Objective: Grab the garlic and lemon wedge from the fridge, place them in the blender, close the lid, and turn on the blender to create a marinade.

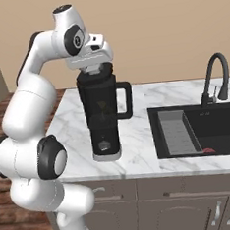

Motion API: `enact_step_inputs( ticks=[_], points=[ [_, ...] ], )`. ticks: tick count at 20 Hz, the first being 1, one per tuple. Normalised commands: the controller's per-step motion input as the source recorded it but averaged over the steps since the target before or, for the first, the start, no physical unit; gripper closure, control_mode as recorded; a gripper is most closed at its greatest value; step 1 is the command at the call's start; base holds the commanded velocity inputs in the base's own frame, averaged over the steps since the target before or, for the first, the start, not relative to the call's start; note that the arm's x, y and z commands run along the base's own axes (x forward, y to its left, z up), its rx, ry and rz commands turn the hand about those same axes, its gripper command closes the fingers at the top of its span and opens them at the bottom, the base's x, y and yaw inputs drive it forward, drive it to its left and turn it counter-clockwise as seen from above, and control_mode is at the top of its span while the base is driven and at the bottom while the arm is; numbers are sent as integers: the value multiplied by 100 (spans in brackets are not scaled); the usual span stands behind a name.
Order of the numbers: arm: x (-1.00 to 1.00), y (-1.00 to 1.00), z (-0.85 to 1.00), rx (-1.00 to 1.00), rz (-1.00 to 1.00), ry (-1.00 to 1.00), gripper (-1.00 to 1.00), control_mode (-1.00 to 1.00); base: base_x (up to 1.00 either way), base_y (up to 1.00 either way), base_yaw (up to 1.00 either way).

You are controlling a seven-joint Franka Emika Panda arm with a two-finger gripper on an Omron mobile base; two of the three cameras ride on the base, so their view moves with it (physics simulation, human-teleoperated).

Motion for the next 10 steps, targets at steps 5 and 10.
enact_step_inputs(
  ticks=[5,10],
  points=[
    [3,-7,0,1,6,0,100,-100,0,0,0],
    [6,-27,-1,6,12,0,100,-100,0,0,0]
  ],
)
